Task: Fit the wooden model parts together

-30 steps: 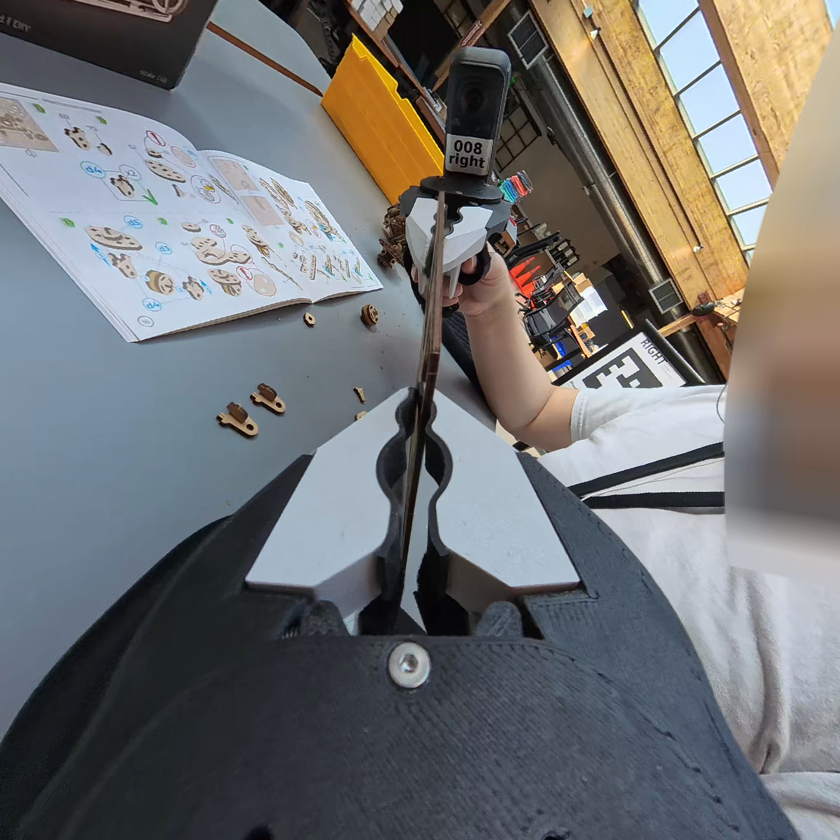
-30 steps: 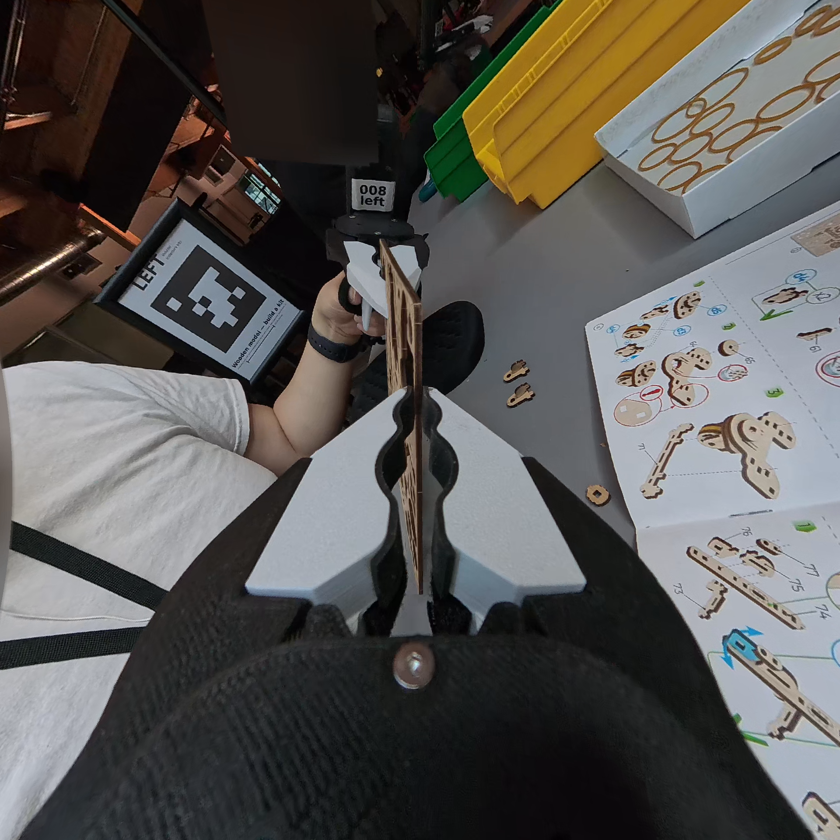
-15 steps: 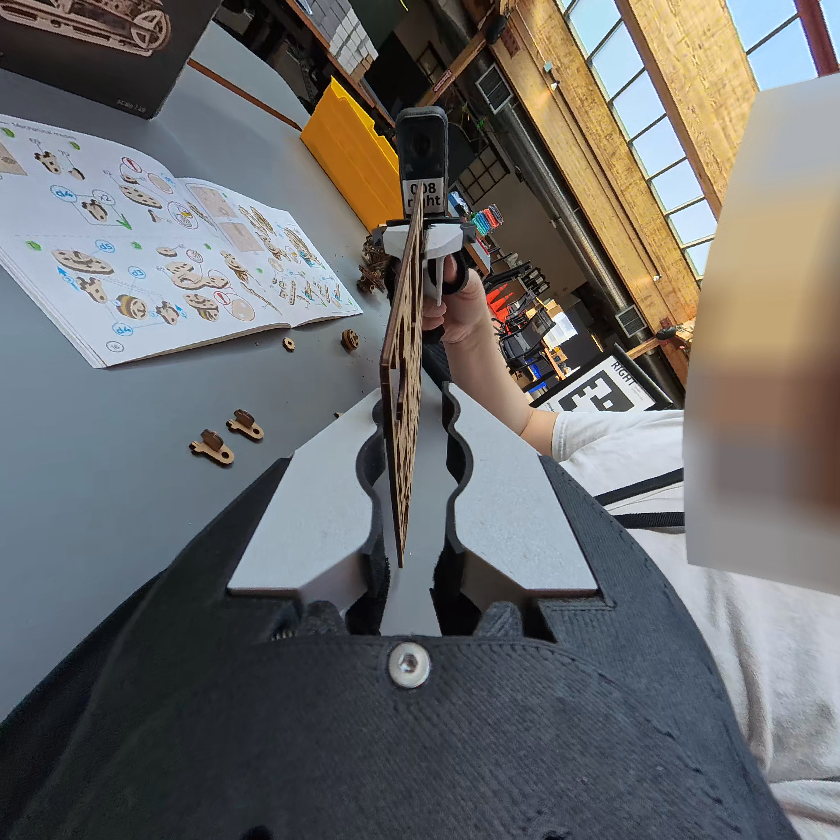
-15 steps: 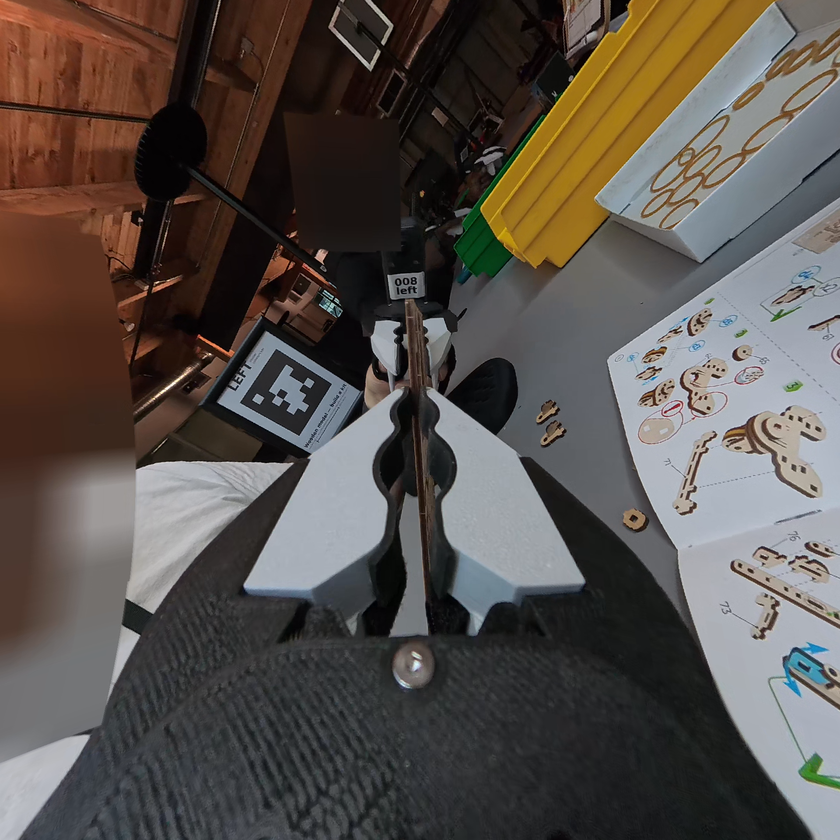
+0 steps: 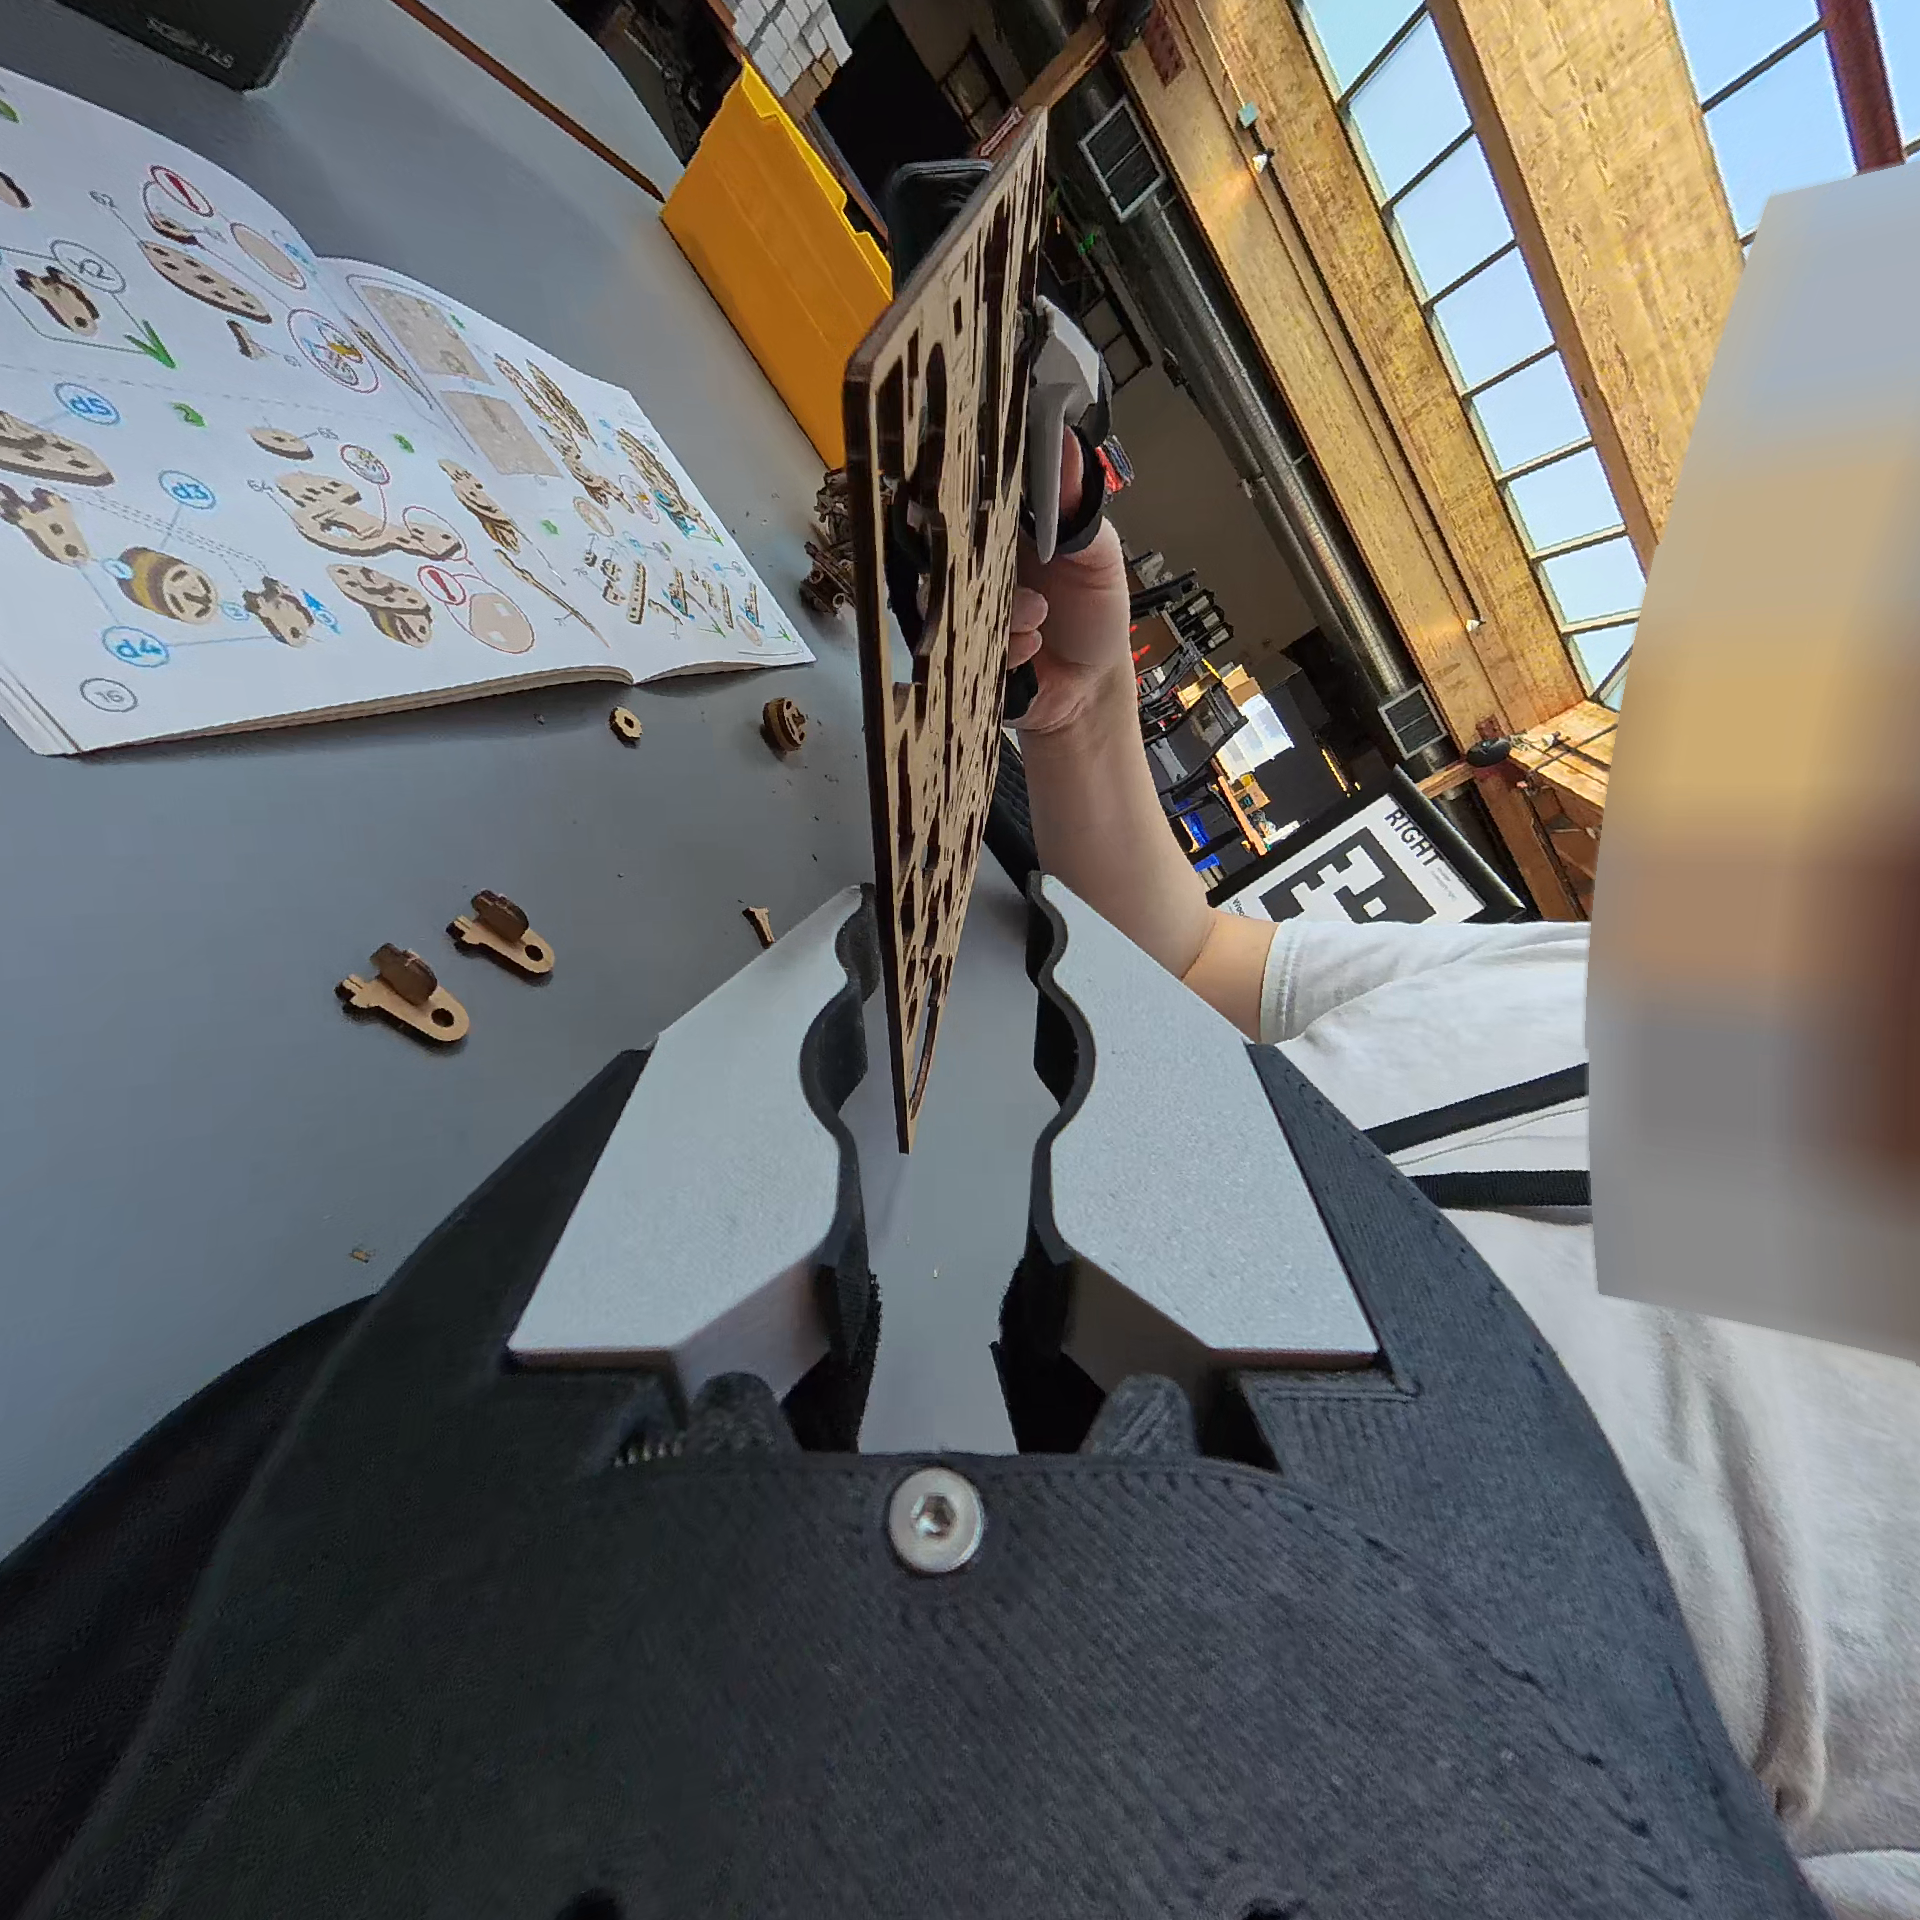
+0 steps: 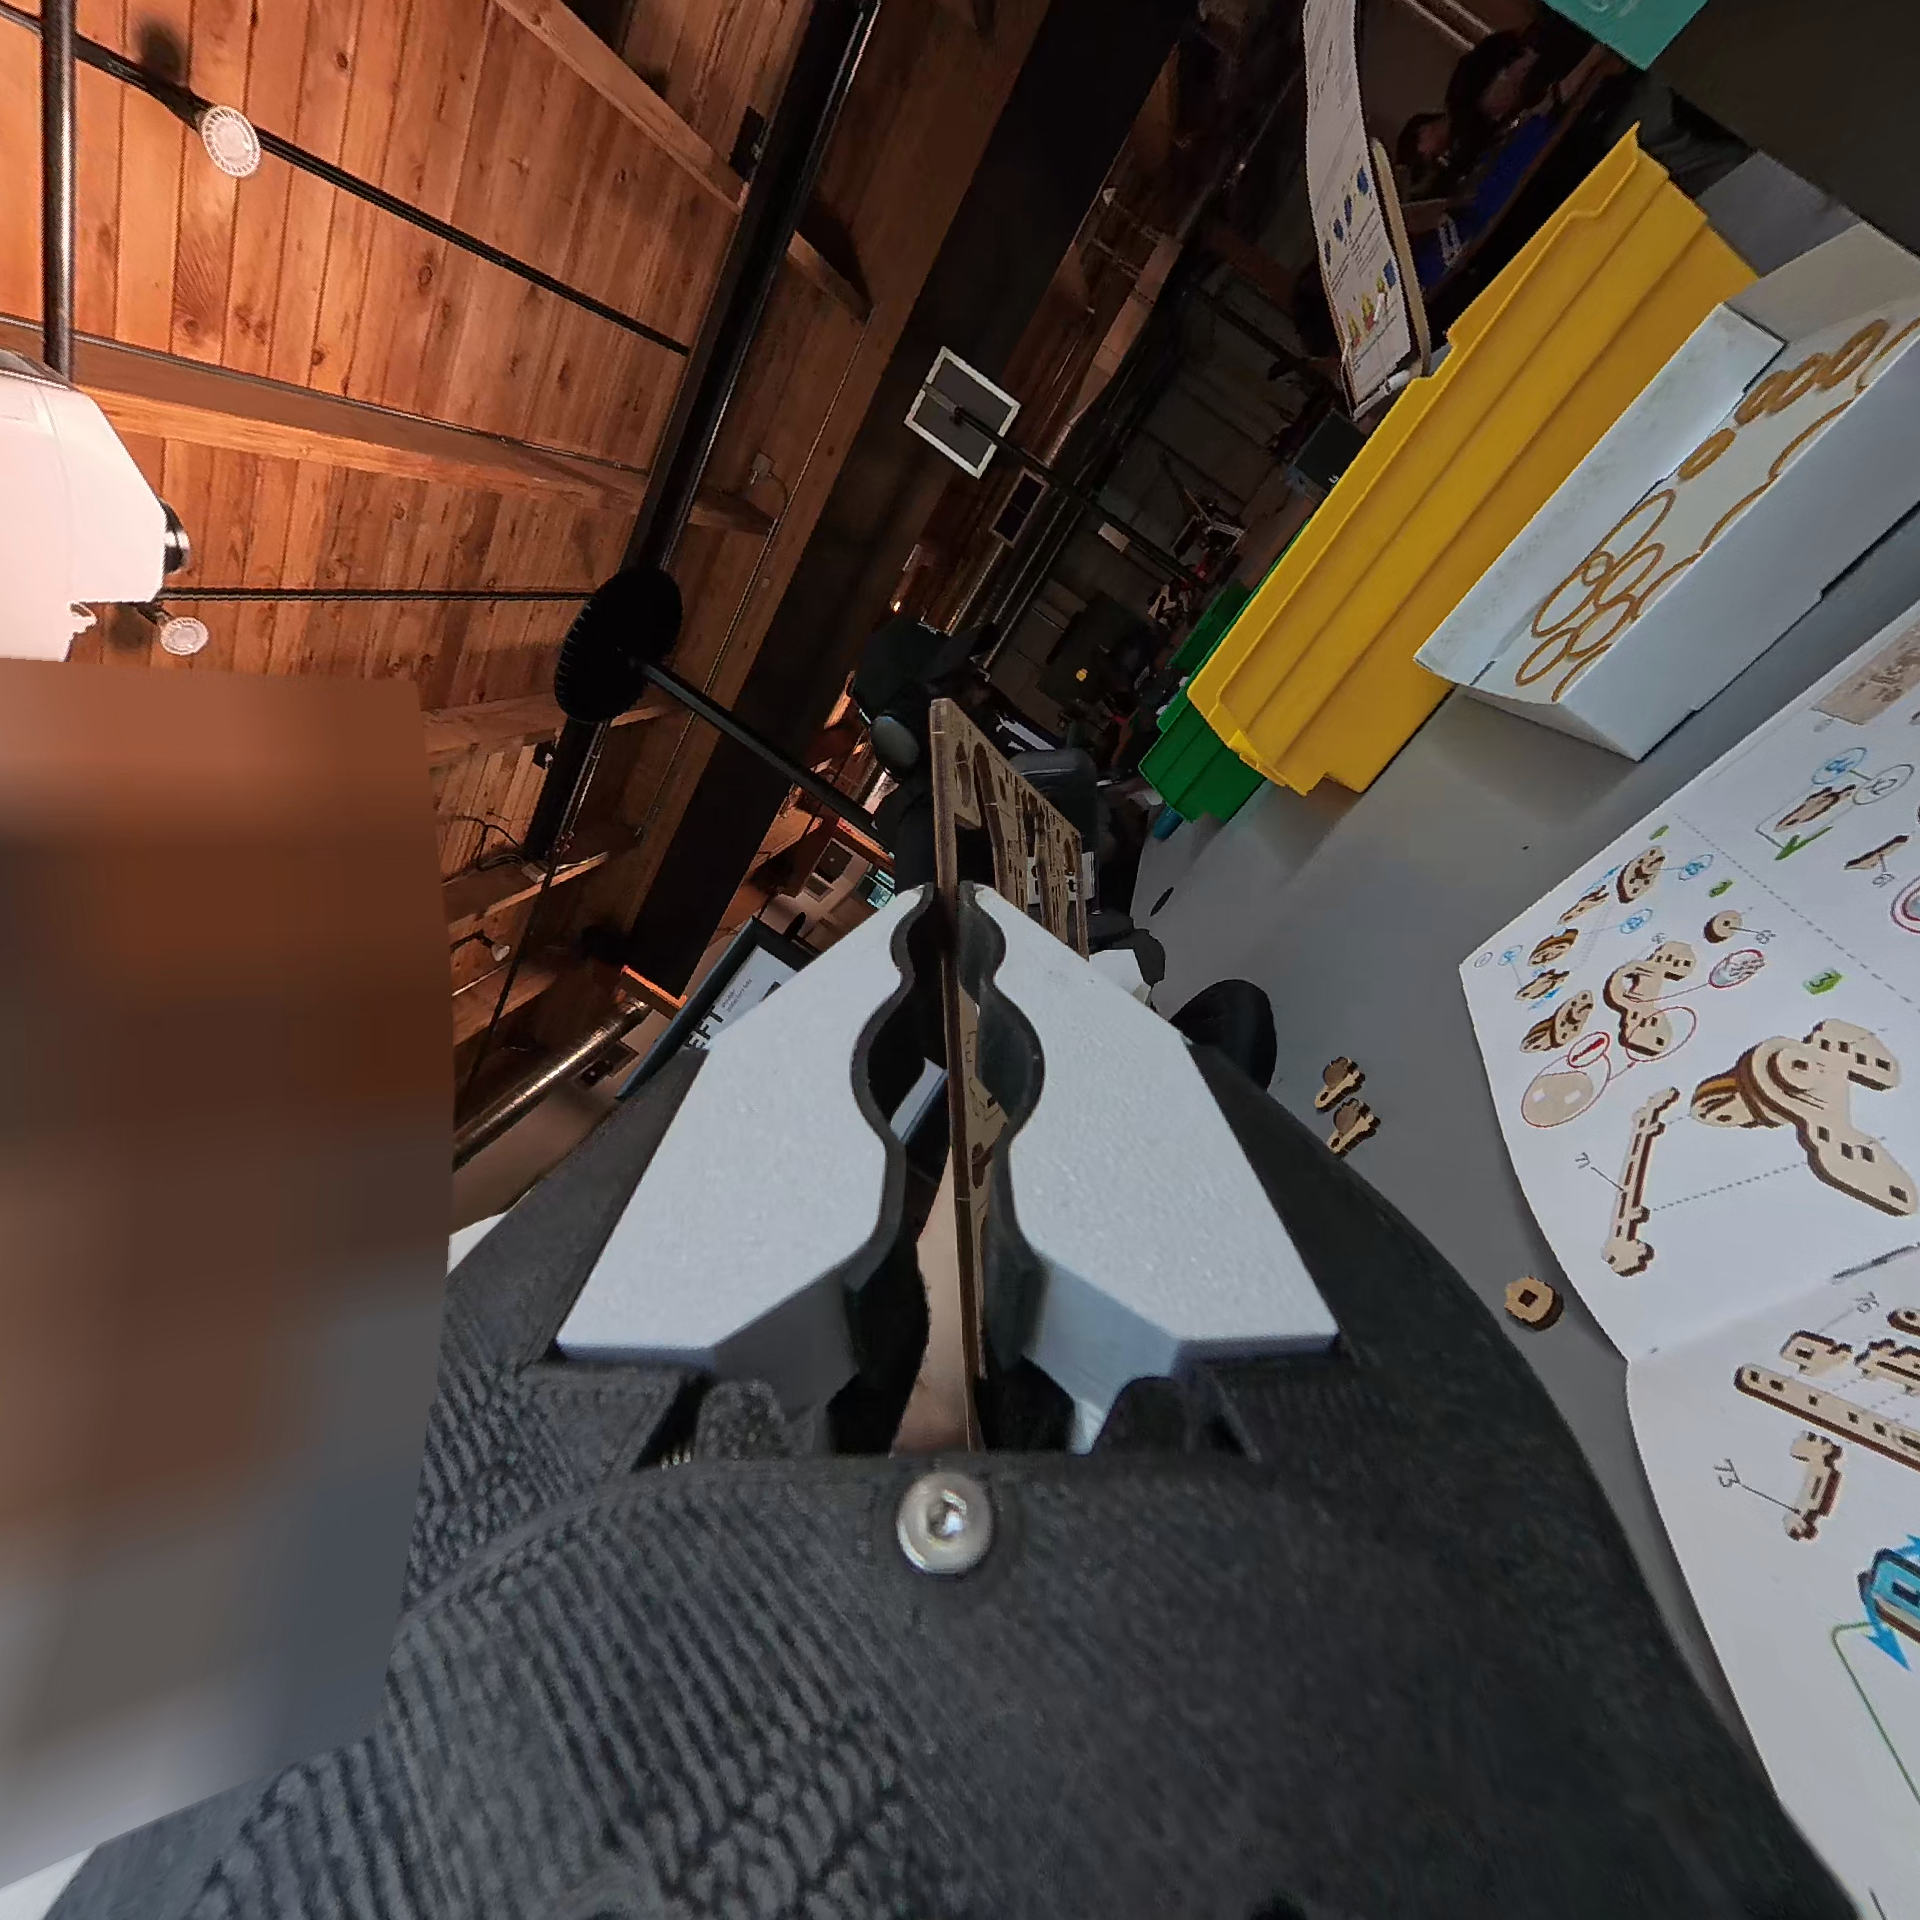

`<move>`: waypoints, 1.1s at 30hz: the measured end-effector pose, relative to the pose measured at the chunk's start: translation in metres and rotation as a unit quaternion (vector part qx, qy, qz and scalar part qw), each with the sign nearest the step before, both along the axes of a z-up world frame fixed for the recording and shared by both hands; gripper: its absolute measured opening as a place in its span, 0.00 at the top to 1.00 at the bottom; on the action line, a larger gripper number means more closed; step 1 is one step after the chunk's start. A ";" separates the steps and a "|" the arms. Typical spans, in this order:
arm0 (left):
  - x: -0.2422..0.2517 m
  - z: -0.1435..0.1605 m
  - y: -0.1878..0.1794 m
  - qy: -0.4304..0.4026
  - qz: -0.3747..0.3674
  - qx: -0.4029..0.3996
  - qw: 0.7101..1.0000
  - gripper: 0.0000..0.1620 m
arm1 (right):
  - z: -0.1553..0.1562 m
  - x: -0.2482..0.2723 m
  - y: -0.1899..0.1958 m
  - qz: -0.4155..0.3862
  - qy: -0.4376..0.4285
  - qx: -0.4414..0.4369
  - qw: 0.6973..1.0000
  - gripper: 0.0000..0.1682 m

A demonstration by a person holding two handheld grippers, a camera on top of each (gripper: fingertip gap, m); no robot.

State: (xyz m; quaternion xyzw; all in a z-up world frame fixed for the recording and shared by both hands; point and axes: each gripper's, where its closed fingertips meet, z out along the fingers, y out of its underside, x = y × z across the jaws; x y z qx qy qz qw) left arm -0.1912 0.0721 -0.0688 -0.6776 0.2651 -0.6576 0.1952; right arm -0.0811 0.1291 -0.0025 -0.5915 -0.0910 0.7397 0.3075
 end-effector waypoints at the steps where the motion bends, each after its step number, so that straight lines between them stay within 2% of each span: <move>1: 0.002 0.000 -0.001 0.000 0.000 0.003 1.000 0.85 | 0.000 0.000 0.000 -0.001 0.003 0.000 1.000 0.99; 6: 0.006 0.011 -0.008 -0.030 -0.016 0.017 0.999 0.98 | 0.003 0.004 0.004 -0.010 0.025 -0.004 1.000 0.99; 11: 0.010 0.013 -0.014 -0.038 -0.032 0.023 0.999 0.94 | 0.000 0.000 0.004 -0.002 0.041 -0.020 0.999 0.99; 14: 0.011 0.007 -0.011 -0.018 -0.022 0.039 0.999 1.00 | 0.000 -0.004 0.003 -0.001 0.040 -0.019 0.999 0.99; 21: -0.004 0.016 0.008 -0.043 0.029 0.033 0.998 1.00 | 0.002 -0.007 0.000 -0.004 0.019 0.010 1.000 0.99; 33: -0.009 0.016 0.012 -0.048 0.039 0.034 0.997 1.00 | -0.001 -0.011 0.001 -0.016 -0.017 0.040 0.999 0.99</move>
